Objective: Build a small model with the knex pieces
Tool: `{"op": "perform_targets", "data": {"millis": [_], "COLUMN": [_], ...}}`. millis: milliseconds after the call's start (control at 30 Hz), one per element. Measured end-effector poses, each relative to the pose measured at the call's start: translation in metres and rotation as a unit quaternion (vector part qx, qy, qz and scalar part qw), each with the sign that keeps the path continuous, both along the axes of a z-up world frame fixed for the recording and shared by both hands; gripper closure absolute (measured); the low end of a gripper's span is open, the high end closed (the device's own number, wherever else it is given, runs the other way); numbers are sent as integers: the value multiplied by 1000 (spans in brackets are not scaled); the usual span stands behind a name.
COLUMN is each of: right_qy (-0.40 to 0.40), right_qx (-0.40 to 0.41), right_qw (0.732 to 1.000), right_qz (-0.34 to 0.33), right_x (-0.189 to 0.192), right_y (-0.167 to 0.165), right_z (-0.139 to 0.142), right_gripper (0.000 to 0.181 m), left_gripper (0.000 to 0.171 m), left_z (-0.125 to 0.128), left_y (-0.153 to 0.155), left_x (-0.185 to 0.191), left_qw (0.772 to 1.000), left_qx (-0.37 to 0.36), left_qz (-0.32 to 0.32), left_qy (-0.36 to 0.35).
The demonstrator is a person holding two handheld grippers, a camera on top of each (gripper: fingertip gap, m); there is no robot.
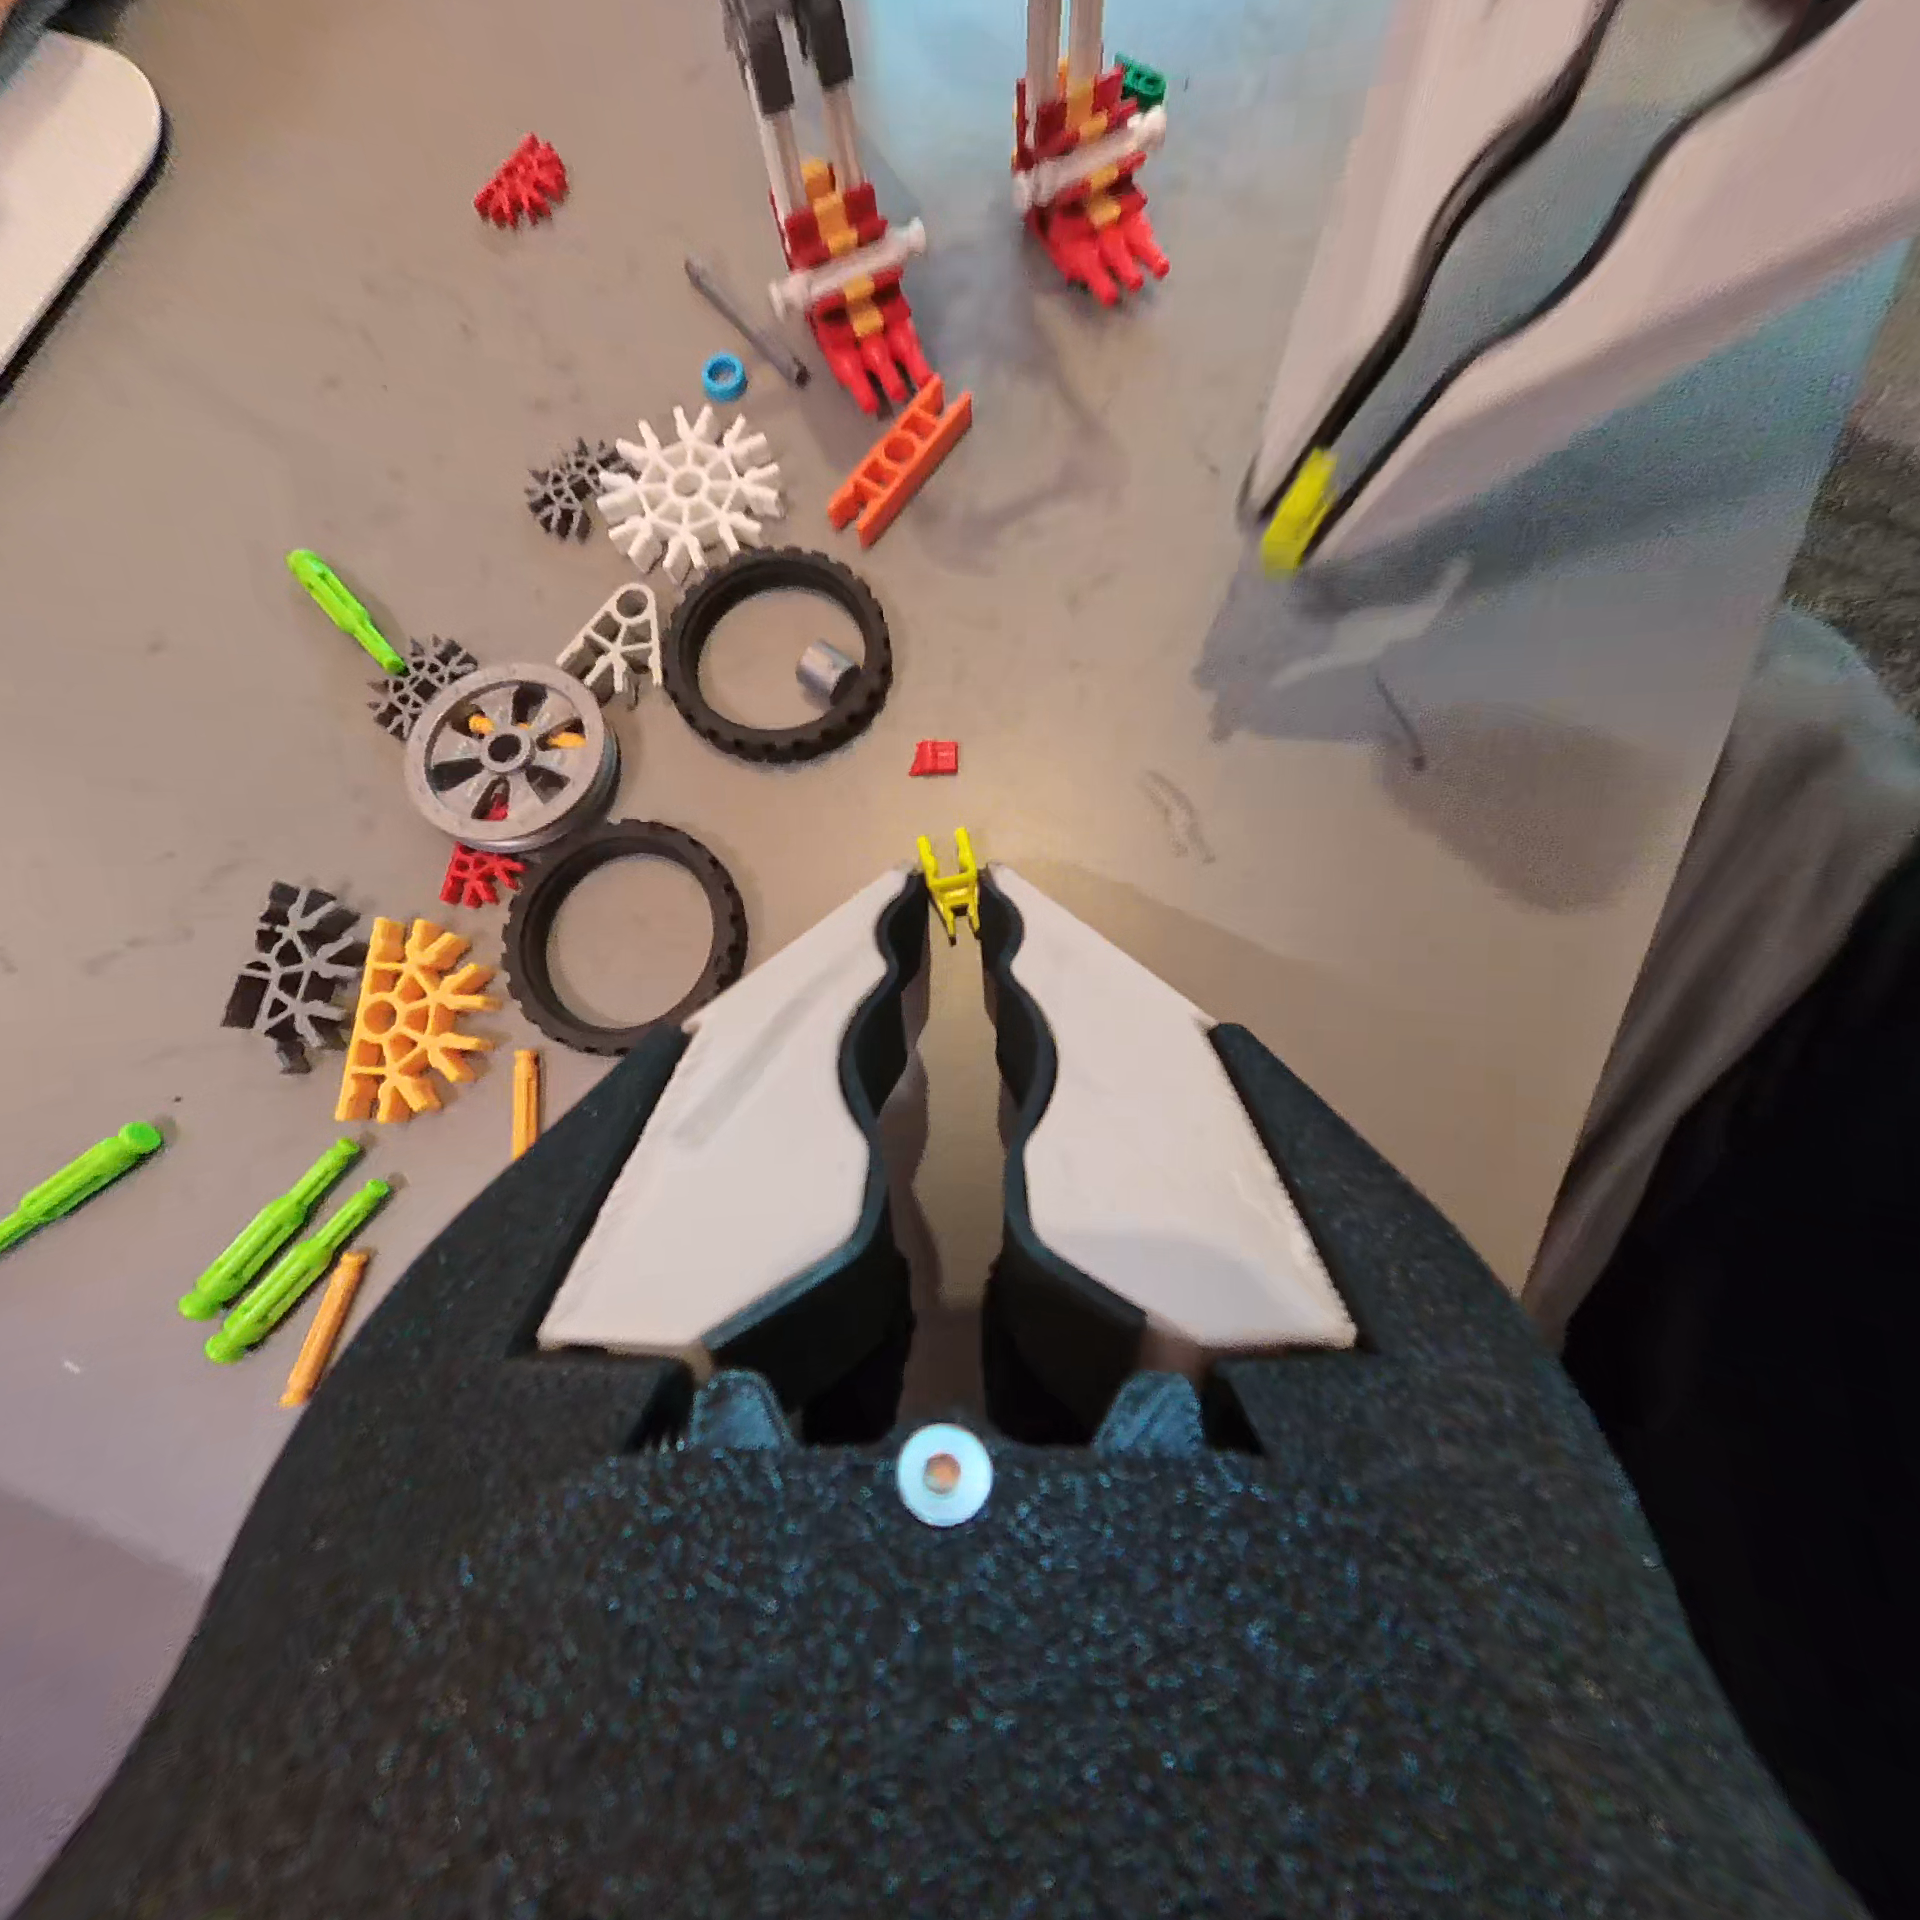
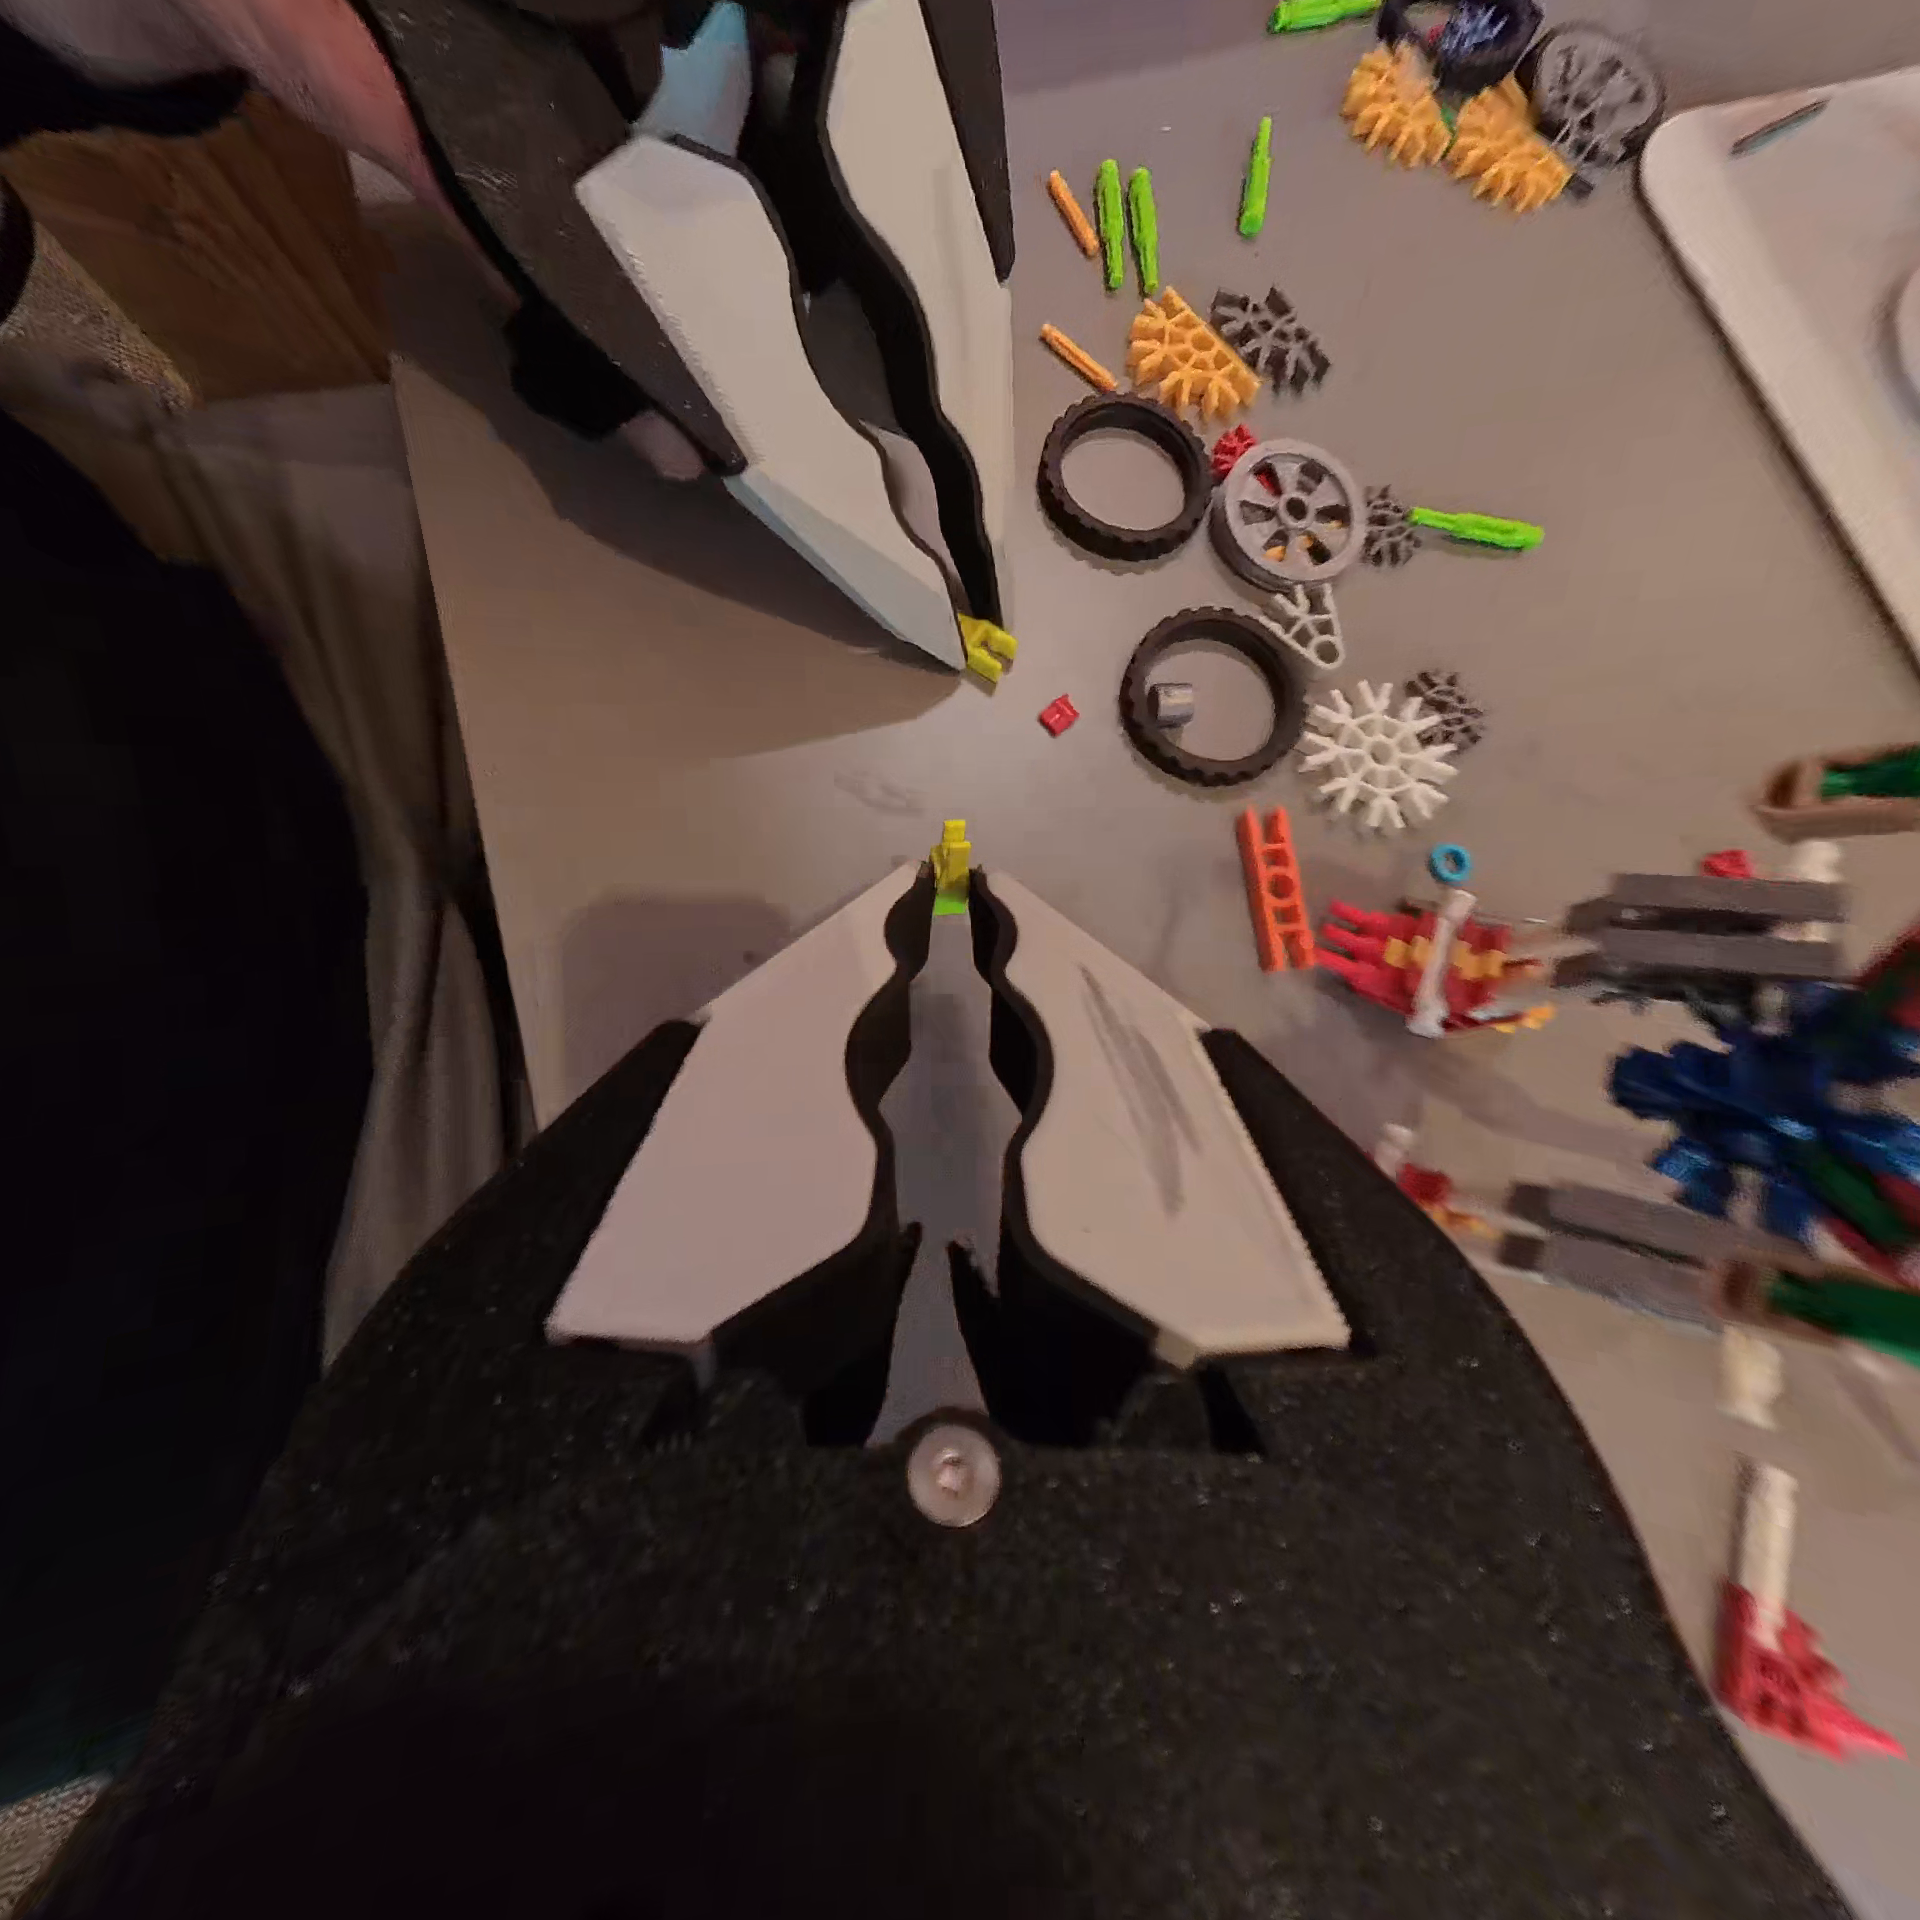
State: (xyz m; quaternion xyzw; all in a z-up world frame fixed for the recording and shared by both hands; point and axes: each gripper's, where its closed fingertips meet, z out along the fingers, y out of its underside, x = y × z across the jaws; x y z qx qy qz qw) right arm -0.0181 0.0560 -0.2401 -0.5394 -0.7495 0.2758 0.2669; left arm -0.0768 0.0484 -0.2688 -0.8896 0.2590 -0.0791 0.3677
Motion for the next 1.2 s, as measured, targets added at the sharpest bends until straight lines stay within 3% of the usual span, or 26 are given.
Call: {"op": "perform_targets", "data": {"millis": [133,233,533,933,1200], "right_qy": [-12,-33,-13,-28,-30], "right_qx": [-26,-34,-35,-10,-5], "right_qw": [999,999,999,1000,999], "right_qz": [-14,-17,-14,-5,-44], "right_x": [-13,-14,-9,-23,-14], "right_y": [-4,-5,-10,-25,-19], "right_z": [-16,-27,-12,-24,-18], "right_gripper": [173,161,159,169,161], "left_gripper": [161,155,147,149,149], "left_z": [0,1,5,6,7], "left_y": [0,-2,-12,-12,-15], "left_x": [-2,-1,-6,-12,-13], "left_qw": [1000,1000,1000,1000,999], "left_qx": [4,6,17,24,31], "left_qz": [2,1,-5,1,1], "left_qy": [5,-4,-5,1,-4]}}
